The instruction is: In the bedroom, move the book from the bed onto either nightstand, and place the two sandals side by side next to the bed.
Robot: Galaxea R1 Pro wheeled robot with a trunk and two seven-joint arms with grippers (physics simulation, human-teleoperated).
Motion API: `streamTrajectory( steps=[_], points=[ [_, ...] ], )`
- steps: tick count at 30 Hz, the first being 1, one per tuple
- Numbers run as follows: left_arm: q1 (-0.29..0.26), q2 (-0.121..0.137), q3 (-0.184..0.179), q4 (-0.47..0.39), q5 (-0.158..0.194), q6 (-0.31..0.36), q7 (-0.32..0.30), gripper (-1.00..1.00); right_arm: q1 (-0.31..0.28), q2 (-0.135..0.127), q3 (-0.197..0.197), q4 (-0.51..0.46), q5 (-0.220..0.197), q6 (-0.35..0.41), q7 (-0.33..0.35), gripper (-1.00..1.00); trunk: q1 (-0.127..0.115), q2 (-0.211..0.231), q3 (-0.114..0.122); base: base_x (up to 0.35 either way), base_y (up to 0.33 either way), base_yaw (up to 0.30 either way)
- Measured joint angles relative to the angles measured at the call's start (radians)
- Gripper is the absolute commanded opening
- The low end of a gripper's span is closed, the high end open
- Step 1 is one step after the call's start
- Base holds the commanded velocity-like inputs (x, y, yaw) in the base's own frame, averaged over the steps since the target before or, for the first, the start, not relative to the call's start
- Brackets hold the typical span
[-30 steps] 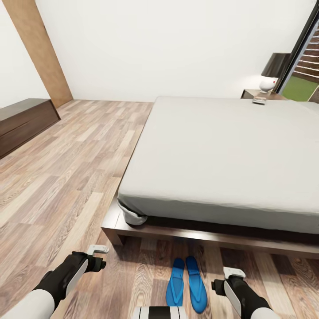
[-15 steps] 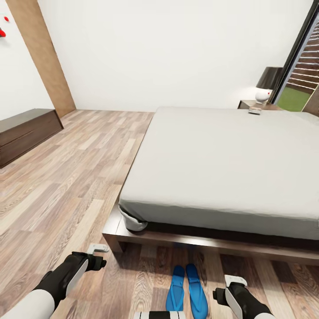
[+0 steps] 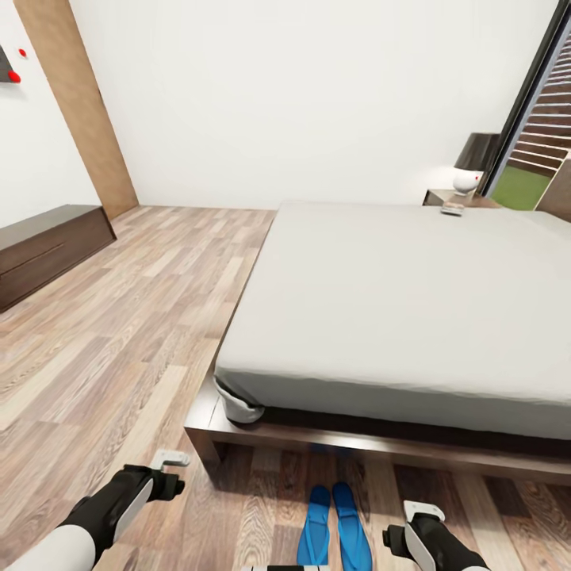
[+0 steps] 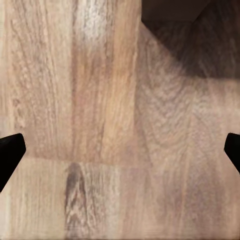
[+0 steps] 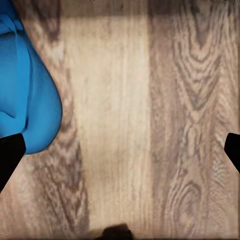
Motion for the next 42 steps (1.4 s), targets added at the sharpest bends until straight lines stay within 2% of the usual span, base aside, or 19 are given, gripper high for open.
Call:
streamTrajectory(
  steps=[11,42],
  points=[
    [0.000,0.000,-0.002,0.033,-0.001,-0.018,0.001,1.00,0.004,0.001,0.001,0.001,0.000,-0.001,0.001,1.00,-0.042,0.077,0.034,0.000,0.000,0.000],
    [0.000,-0.001,-0.005,0.038,0.000,-0.023,0.007,1.00,0.005,0.002,0.002,0.002,0.001,-0.001,0.003,1.00,-0.161,0.294,0.132,0.000,0.000,0.000]
  ],
)
